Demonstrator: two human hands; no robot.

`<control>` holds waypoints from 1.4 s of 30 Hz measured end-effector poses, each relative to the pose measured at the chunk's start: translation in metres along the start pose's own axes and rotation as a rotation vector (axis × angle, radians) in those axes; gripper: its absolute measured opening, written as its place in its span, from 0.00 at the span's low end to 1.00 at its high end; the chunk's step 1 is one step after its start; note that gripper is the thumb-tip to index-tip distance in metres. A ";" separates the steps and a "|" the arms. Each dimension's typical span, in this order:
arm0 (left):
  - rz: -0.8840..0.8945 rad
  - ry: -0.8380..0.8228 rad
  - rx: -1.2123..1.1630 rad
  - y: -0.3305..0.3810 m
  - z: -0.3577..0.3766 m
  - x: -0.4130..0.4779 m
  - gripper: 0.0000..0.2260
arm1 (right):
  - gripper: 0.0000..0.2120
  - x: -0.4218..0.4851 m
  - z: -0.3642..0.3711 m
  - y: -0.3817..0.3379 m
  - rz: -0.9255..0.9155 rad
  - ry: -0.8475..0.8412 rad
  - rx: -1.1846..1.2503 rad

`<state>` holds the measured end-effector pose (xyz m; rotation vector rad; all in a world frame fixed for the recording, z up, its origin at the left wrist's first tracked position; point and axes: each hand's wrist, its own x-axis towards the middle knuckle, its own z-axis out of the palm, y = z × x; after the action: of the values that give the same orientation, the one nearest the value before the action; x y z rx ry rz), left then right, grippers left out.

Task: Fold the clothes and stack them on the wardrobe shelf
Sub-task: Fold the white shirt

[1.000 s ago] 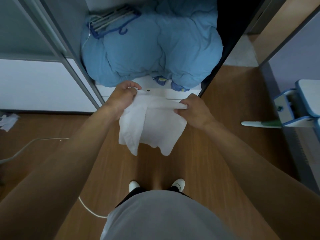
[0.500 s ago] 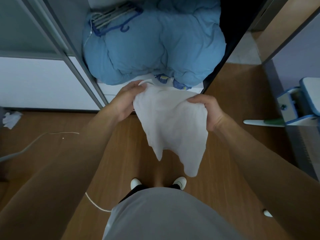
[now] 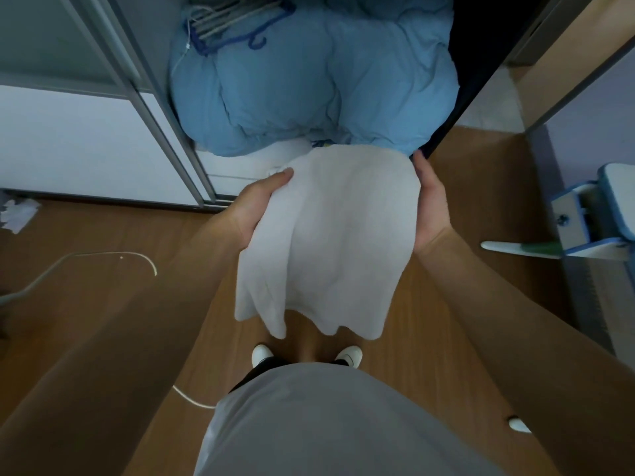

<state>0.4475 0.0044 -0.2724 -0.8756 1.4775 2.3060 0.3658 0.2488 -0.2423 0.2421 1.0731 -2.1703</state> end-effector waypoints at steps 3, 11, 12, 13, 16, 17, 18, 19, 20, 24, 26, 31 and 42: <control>0.046 0.146 0.006 0.004 0.001 0.000 0.19 | 0.28 -0.006 -0.011 0.016 0.131 -0.090 -0.163; 0.033 0.038 0.016 0.006 -0.016 -0.005 0.24 | 0.23 -0.011 0.011 0.048 0.063 0.108 -0.349; 0.008 -0.037 0.062 0.001 -0.020 -0.009 0.23 | 0.26 -0.010 0.013 0.045 0.069 0.163 -0.329; -0.015 -0.103 0.148 -0.004 -0.024 -0.012 0.21 | 0.27 -0.009 0.014 0.042 0.074 0.203 -0.331; -0.028 -0.185 0.456 -0.020 -0.018 -0.013 0.22 | 0.19 -0.008 0.015 0.032 0.067 0.256 -0.364; -0.017 -0.141 0.500 -0.022 -0.012 -0.011 0.21 | 0.18 -0.009 0.016 0.029 0.065 0.269 -0.382; -0.001 -0.094 0.508 -0.024 -0.007 -0.008 0.20 | 0.17 -0.011 0.015 0.027 0.059 0.268 -0.407; 0.021 -0.062 0.496 -0.025 -0.002 -0.005 0.20 | 0.17 -0.013 0.014 0.025 0.049 0.250 -0.436; 0.053 -0.045 0.492 -0.024 0.001 -0.002 0.21 | 0.16 -0.014 0.012 0.023 0.034 0.215 -0.464; 0.173 -0.006 0.531 -0.020 -0.006 0.000 0.26 | 0.13 -0.018 0.010 0.008 -0.087 0.178 -0.492; 0.185 -0.039 0.474 -0.017 -0.017 -0.002 0.26 | 0.14 -0.018 0.011 0.002 -0.136 0.206 -0.475; 0.168 -0.141 0.227 -0.013 -0.034 -0.005 0.23 | 0.14 -0.018 0.016 0.003 -0.152 0.181 -0.370; 0.213 -0.112 0.352 0.006 -0.014 -0.011 0.19 | 0.18 -0.011 0.019 -0.010 -0.193 0.214 -0.138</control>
<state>0.4579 -0.0092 -0.2651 -0.5060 1.9247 2.0922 0.3700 0.2440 -0.2191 0.3248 1.4126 -2.2654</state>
